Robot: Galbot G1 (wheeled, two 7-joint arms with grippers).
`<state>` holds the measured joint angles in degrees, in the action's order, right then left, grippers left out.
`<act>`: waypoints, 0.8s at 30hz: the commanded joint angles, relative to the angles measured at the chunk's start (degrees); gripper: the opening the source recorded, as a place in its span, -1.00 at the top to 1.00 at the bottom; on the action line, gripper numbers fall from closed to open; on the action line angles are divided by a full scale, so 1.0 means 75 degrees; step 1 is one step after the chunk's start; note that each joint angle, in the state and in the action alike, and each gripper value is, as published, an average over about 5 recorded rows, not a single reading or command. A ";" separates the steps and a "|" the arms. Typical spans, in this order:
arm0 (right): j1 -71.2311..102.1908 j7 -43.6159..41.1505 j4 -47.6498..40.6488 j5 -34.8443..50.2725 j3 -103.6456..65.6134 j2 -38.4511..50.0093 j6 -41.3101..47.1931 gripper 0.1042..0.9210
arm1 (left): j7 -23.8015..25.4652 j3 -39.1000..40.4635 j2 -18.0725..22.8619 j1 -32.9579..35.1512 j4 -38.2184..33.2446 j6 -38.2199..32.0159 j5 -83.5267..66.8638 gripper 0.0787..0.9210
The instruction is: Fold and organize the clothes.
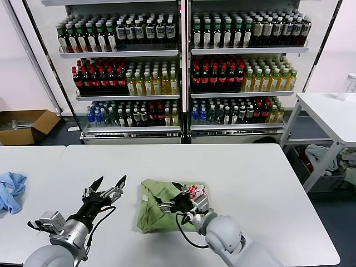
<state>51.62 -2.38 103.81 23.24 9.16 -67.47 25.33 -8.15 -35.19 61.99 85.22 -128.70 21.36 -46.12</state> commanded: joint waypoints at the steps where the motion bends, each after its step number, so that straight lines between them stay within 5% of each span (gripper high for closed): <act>1: -0.0371 0.0122 -0.1142 -0.0592 0.0905 -0.0590 0.0426 -0.76 | 0.0025 -0.0025 -0.0014 0.0047 -0.0037 0.0006 0.0046 -0.77; 6: -0.0324 0.0021 -0.1118 -0.0609 0.0795 -0.0471 0.0431 -0.76 | 0.0022 -0.0079 -0.0032 -0.0061 0.0089 -0.0006 0.0016 -0.77; 17: 0.0222 -0.0091 0.0948 0.0012 -0.0579 0.0481 -0.0353 -0.76 | 0.0061 -0.0054 -0.0100 -0.0169 0.0232 -0.0021 -0.0041 -0.77; 24: 0.1336 -0.0109 0.0306 -0.0606 -0.0762 0.0924 -0.0146 -0.76 | 0.0075 -0.0005 -0.0093 -0.0227 0.0288 -0.0031 -0.0051 -0.77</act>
<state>53.62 -3.15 105.52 21.23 7.39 -65.41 24.37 -7.61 -35.52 61.25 83.96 -126.99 21.19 -46.47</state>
